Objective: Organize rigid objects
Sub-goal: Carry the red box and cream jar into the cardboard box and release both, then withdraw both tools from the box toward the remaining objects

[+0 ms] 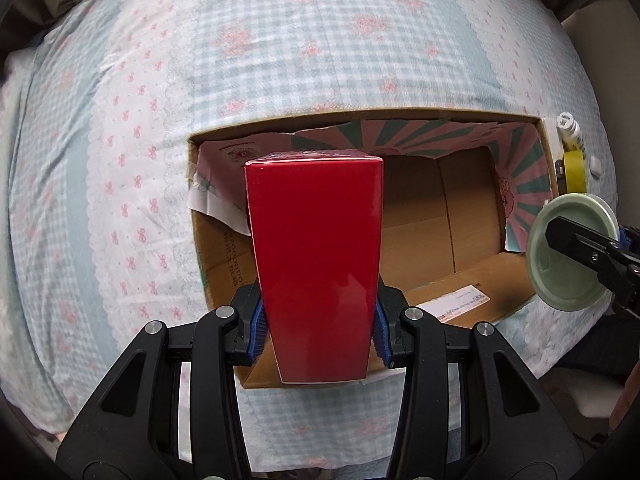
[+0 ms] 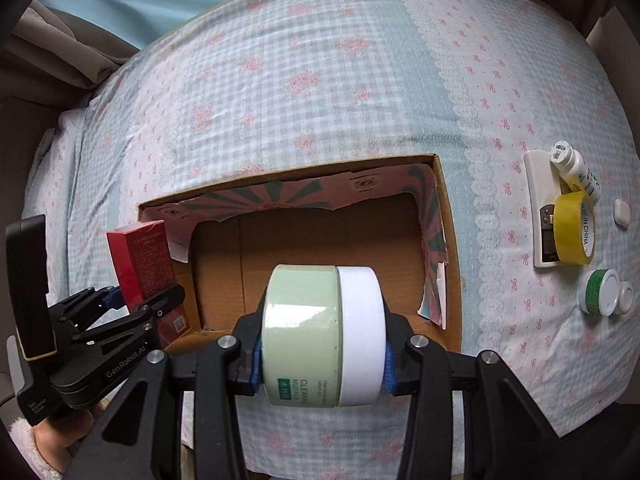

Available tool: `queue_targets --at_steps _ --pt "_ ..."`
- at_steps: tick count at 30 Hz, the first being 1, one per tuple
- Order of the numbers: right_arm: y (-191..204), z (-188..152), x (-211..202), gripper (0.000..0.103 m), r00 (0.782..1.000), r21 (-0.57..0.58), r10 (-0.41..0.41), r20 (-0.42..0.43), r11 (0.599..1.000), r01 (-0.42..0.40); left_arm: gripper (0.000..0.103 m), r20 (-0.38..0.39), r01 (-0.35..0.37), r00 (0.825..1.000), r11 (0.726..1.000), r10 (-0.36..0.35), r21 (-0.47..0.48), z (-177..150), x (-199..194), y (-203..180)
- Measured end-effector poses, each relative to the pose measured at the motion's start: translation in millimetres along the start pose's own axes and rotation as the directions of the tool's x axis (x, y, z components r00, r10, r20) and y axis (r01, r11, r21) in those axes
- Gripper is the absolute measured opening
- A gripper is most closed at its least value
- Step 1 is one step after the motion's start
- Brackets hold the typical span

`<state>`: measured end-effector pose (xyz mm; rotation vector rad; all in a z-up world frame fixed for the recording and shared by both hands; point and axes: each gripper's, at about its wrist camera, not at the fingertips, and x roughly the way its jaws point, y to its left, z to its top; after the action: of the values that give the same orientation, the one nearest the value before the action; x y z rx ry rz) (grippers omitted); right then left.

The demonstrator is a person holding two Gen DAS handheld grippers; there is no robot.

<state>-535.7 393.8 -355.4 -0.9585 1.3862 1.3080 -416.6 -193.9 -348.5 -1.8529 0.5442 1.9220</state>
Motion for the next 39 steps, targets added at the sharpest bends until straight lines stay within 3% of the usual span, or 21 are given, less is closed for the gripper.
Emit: queue_targets --at_steps 6,14,26,31,32,33,34,39 --pt "-7.8 12.4 53.7 0.04 0.992 -0.053 -0.094 -0.082 0.995 0.09 0.038 -0.061 0.007 0.998 0.999 -0.004 0.049 7.6 41.0 -9.1" --pt "-28.0 20.2 94.6 0.04 0.985 -0.07 -0.115 -0.13 0.992 0.106 0.038 -0.101 -0.022 0.994 0.991 0.035 0.131 16.7 79.0 -23.0" --pt "-31.7 25.3 101.8 0.04 0.991 -0.029 -0.051 -0.127 0.998 0.047 0.038 -0.07 -0.086 0.992 0.959 0.108 0.269 15.1 88.4 -37.9" --pt "-25.4 32.5 103.9 0.04 0.989 -0.049 -0.066 -0.134 0.997 0.06 0.039 -0.056 -0.068 0.995 0.954 0.088 0.292 18.9 83.9 -38.7" --pt "-24.2 33.8 103.2 0.049 0.989 -0.051 -0.071 -0.128 0.997 0.065 0.041 -0.059 -0.061 0.995 0.955 0.081 0.292 19.2 82.2 -38.9" --pt "-24.4 35.3 100.8 0.082 0.991 -0.041 -0.062 -0.117 0.997 0.058 0.073 -0.06 -0.053 0.996 0.954 0.073 0.295 19.2 79.2 -39.2" --pt "-26.1 36.7 98.2 0.103 0.992 -0.022 -0.048 -0.115 0.999 0.046 0.101 -0.05 -0.05 0.996 0.952 0.068 0.303 19.0 75.5 -39.8" --pt "-42.3 37.0 89.4 0.103 0.995 0.08 0.022 -0.102 0.997 -0.014 0.103 -0.008 -0.046 0.999 0.945 0.052 0.325 14.7 69.9 -41.8"
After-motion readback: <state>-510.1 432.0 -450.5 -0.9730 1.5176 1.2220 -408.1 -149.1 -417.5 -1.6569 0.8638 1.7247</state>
